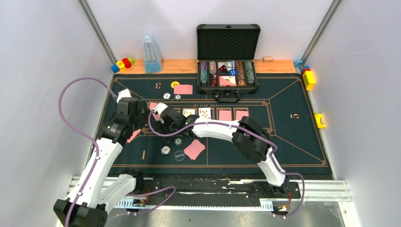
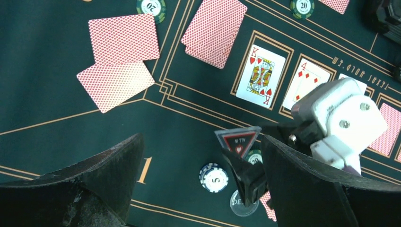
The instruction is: Distribute texas hold em gaming equipment
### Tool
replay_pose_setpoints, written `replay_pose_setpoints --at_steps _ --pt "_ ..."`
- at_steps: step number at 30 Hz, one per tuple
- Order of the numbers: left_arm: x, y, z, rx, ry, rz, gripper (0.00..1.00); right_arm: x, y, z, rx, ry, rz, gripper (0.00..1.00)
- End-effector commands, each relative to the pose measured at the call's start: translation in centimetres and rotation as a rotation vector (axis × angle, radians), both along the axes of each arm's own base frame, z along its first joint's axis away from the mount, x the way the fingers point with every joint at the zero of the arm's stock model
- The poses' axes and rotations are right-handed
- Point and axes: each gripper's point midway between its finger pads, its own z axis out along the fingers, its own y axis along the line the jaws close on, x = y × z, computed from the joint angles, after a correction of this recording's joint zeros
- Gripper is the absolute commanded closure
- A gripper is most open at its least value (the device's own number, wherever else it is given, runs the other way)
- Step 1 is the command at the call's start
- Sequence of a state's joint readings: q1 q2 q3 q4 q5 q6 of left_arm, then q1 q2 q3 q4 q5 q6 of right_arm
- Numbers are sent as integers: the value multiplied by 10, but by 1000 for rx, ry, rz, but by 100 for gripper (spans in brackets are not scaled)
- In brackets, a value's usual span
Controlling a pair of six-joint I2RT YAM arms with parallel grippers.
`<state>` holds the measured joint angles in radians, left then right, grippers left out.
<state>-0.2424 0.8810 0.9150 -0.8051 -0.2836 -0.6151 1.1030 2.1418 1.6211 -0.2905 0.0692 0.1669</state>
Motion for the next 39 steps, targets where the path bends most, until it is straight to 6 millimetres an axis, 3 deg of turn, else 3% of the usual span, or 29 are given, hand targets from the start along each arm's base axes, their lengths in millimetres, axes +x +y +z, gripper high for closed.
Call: replay_pose_setpoints --at_steps 1,12,19,25,28,31,33,34,36,39 --pt "1 -6 12 -40 -52 3 0 11 29 3 65 -68 86 56" --pt "-2 -1 13 -28 -55 22 0 -27 52 -9 99 4 255 42" --pt "-2 1 15 -23 -60 30 0 -42 57 -14 108 32 307 22" --pt "-3 1 15 -20 -58 28 0 -36 56 10 163 7 253 2" --pt "-3 2 17 -18 -61 29 0 -24 43 35 200 -35 171 0" --pt "-3 2 18 -15 -63 31 0 4 8 62 229 -68 1 0" --pt "-2 2 20 -16 -65 31 0 29 -34 86 261 -97 -156 0" --pt "-2 2 20 -16 -65 29 0 40 -64 83 256 -100 -240 0" --pt "-3 3 20 -13 -63 32 0 61 -126 97 288 -131 -426 0" --pt "-3 3 21 -14 -69 38 0 90 -254 109 335 -161 -778 0"
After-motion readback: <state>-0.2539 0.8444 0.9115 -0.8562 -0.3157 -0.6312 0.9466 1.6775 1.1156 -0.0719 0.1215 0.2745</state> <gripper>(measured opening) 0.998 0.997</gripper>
